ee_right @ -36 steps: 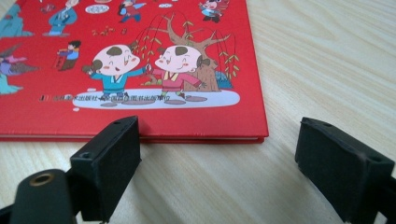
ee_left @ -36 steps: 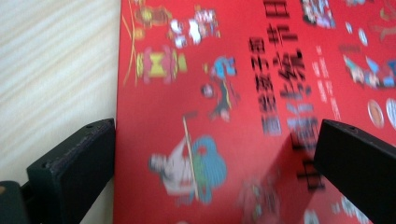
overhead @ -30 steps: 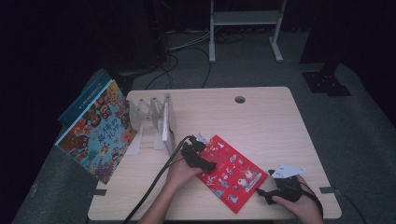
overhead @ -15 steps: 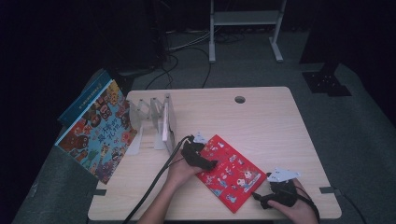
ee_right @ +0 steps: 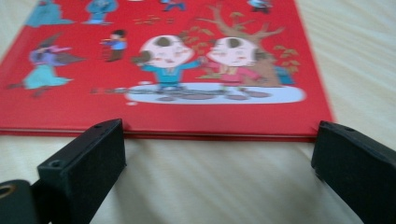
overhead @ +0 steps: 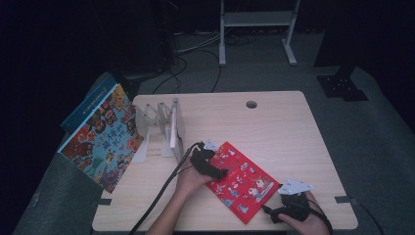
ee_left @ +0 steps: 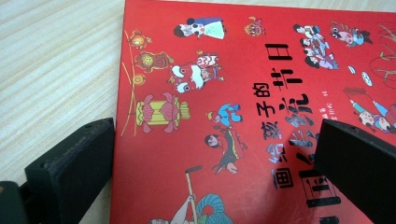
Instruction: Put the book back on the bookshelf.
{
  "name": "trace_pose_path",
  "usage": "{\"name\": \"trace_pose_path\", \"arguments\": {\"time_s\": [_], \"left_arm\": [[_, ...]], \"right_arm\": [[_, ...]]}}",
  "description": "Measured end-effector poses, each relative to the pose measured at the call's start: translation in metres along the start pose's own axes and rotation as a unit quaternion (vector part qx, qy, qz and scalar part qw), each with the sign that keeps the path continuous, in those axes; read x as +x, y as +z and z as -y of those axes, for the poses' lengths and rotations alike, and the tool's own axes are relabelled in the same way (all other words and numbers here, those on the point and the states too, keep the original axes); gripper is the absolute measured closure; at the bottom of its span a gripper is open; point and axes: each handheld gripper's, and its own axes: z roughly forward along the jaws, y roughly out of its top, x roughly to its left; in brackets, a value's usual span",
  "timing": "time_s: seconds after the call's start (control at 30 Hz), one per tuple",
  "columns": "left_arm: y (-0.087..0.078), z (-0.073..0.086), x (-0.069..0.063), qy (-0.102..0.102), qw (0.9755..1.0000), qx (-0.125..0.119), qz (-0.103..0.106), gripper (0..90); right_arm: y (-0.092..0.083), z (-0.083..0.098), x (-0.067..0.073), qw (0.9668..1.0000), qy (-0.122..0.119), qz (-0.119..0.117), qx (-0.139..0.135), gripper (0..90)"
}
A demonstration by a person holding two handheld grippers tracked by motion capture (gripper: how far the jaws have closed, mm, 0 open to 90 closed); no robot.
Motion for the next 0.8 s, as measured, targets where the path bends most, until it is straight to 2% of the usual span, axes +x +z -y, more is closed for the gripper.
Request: {"name": "trace_pose_path", "arguments": {"time_s": [0.17, 0.3, 0.43, 0.57, 0.8], "left_arm": [[0.0, 0.0001, 0.0004, 0.002, 1.0, -0.002, 0.0, 0.0], [-0.0009, -0.0014, 0.0006, 0.002, 1.0, 0.009, 0.001, 0.0], [-0.0019, -0.0015, 0.0025, -0.009, 0.9999, 0.006, 0.009, 0.0], [-0.004, 0.0002, 0.0066, -0.031, 0.9992, -0.006, 0.026, 0.0], [-0.0065, 0.0013, 0.0102, -0.042, 0.9982, -0.012, 0.042, 0.0]], "right_arm": [[0.001, 0.0046, 0.0128, 0.9998, 0.0, -0.001, -0.022, 0.9], [0.0026, 0.0018, 0.0129, 0.9999, 0.001, 0.0, -0.013, 0.0], [0.0029, 0.0011, 0.0127, 0.9999, 0.001, 0.0, -0.011, 0.0], [0.003, 0.0003, 0.0121, 1.0, 0.0, -0.001, -0.008, 0.0], [0.0029, 0.0004, 0.012, 1.0, 0.001, -0.002, -0.007, 0.0]]}}
